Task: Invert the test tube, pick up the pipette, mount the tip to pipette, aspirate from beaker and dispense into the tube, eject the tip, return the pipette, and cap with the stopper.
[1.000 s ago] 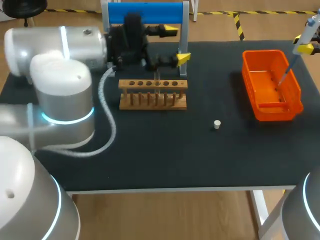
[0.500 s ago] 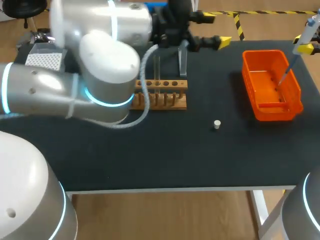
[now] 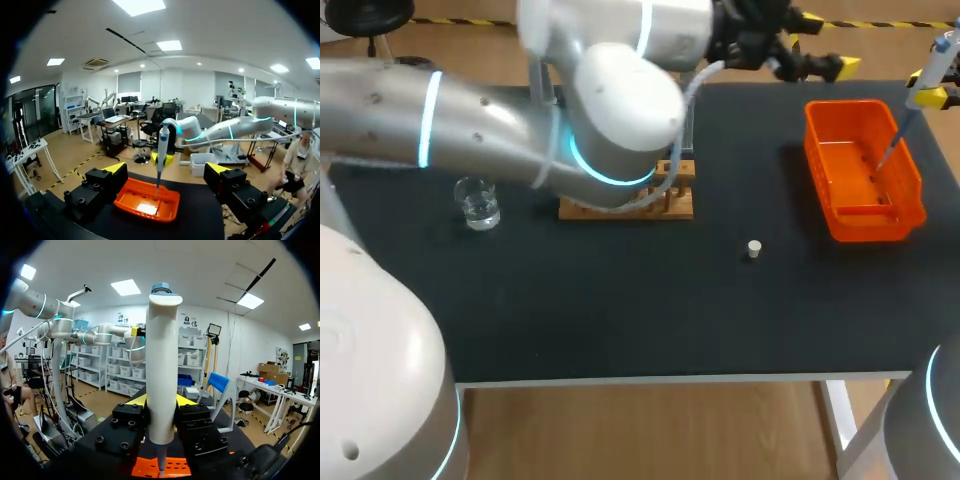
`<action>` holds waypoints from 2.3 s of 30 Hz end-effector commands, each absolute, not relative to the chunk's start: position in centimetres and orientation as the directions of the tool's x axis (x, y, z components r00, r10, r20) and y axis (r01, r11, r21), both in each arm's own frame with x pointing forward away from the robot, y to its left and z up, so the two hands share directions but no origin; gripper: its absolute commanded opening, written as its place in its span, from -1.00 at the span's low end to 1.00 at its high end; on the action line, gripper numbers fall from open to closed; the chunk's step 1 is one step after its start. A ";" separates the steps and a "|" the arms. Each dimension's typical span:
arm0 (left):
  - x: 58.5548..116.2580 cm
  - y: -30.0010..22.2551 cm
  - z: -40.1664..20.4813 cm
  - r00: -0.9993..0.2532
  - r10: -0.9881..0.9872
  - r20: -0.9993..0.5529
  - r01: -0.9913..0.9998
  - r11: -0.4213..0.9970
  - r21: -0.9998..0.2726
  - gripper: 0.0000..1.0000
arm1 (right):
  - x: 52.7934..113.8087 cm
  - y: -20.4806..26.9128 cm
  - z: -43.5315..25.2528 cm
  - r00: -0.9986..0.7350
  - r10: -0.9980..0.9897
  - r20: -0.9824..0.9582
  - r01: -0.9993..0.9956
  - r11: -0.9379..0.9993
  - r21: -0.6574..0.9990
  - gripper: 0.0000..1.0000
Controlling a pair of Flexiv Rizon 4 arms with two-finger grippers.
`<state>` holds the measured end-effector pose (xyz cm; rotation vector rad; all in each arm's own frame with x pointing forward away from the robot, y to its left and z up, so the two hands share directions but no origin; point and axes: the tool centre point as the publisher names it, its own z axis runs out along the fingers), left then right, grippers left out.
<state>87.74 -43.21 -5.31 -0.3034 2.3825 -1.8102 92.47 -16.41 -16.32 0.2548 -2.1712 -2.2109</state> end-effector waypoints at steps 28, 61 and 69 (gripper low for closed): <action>89.0 -47.7 -6.4 -0.970 -0.241 0.016 -0.079 0.256 -0.963 -1.00 | 92.7 -16.6 -16.4 -0.985 -0.144 -0.095 -0.092 -0.025 0.995 -1.00; 91.8 -52.5 -5.6 -0.987 -0.163 -0.010 -0.021 0.187 -0.982 -1.00 | 92.7 -16.6 -16.4 -0.985 -0.144 -0.095 -0.092 -0.025 0.995 -1.00; 92.1 -53.8 -5.3 -0.991 -0.130 -0.037 0.016 0.158 -0.987 -1.00 | 92.7 -16.6 -16.4 -0.985 -0.144 -0.095 -0.092 -0.025 0.995 -1.00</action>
